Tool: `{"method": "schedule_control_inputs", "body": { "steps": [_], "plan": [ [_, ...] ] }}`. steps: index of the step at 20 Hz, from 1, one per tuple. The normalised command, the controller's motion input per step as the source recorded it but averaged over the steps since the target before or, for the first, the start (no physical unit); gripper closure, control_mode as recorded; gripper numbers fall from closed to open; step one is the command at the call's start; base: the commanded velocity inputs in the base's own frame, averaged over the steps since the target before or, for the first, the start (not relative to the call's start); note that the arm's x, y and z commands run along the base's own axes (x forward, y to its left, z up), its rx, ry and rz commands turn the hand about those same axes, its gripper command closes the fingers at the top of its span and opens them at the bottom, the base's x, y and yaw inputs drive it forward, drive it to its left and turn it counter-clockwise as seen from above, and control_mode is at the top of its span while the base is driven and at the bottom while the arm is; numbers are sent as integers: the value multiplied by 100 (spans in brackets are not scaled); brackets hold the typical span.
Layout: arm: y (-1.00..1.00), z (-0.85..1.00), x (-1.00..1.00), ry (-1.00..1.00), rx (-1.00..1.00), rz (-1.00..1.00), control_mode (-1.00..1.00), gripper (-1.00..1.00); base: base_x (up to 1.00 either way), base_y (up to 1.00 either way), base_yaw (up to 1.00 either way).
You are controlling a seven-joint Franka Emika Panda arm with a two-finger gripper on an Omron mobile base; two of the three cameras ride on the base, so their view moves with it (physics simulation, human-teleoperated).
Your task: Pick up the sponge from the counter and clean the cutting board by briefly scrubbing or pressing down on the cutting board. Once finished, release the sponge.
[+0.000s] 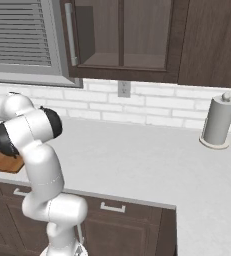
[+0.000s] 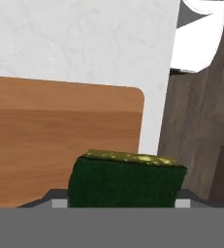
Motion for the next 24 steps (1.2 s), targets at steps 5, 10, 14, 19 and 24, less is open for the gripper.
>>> {"method": "schedule_control_inputs", "body": {
  "steps": [5, 10, 14, 19, 24],
  "plan": [
    [76, -15, -3, -7, -22, -13, -100, 100, 0, 0, 0],
    [67, -4, -7, -10, -20, -15, -100, 100, 0, 0, 0],
    [67, 0, 0, -2, -13, -16, -100, 100, 0, 0, 0],
    [79, 0, 0, -4, -17, -14, -100, 100, 0, 0, 0],
    [70, -14, 0, -1, -19, -16, -100, 100, 0, 0, 0]
  ]
}}
